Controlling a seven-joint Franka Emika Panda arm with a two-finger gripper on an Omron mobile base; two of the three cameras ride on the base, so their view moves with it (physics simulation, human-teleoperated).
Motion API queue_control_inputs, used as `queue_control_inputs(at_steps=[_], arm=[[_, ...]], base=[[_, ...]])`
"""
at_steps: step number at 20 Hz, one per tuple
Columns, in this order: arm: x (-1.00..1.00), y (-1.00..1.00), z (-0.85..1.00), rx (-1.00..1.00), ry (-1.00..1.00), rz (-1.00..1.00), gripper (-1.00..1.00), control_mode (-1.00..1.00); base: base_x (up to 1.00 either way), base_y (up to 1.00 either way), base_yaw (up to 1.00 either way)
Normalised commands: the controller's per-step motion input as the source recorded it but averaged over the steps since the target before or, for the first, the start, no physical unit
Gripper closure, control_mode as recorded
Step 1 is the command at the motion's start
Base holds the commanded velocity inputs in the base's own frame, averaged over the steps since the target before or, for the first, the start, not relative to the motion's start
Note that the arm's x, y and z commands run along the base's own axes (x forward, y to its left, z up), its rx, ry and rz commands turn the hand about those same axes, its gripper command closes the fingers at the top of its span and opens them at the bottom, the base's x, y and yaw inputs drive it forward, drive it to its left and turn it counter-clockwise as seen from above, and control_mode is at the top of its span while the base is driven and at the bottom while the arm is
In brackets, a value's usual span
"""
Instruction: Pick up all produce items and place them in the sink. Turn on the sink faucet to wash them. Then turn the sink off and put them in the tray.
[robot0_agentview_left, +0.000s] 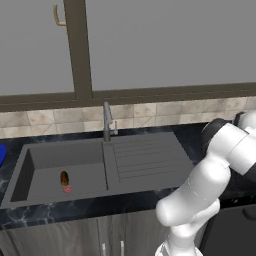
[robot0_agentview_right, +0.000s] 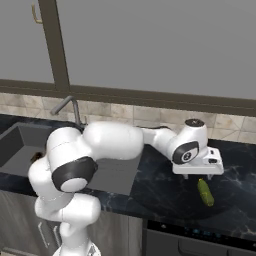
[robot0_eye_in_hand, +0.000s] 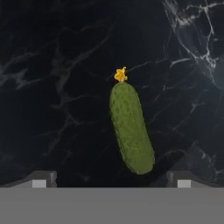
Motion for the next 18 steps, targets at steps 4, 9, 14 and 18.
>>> queue_control_inputs(at_steps=[4, 9, 14, 18], arm=[[0.03, -0.37, -0.35, 0.00, 0.00, 0.00, -1.00, -1.00], [0.02, -0.30, -0.31, 0.00, 0.00, 0.00, -1.00, -1.00], [0.01, -0.28, -0.20, 0.04, 0.00, 0.02, -1.00, -1.00], [0.00, -0.17, -0.26, 0.10, 0.03, 0.03, -1.00, -1.00]], base=[[0.00, 0.00, 0.00], [0.00, 0.00, 0.00], [0.00, 0.00, 0.00], [0.00, 0.00, 0.00]])
